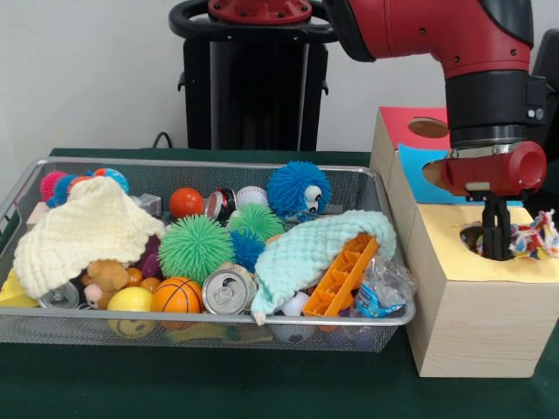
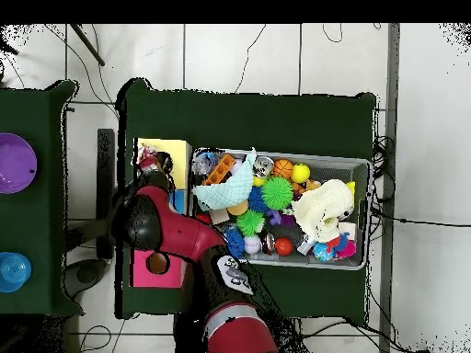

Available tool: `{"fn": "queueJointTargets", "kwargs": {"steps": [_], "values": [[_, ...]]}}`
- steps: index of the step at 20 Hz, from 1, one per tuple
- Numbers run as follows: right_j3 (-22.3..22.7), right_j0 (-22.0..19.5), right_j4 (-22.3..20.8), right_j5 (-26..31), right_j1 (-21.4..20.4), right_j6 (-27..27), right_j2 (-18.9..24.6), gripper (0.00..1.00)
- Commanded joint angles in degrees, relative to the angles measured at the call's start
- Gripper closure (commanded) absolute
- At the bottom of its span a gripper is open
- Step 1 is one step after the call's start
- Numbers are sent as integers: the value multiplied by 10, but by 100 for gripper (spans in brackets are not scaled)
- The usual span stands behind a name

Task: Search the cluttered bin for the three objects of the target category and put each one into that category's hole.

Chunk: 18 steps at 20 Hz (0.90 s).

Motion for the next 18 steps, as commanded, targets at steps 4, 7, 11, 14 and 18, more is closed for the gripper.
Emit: {"fn": "queueJointTargets", "kwargs": {"steps": [4,7,11,14,18], "values": [[-13,-43,-50,-69,86,131,20,100],[-13,-36,-42,-76,87,132,14,100],[-20,-36,-43,-82,95,135,16,100],[-26,-36,-46,-90,104,139,19,100],[-42,-42,-62,-111,125,148,29,100]]}}
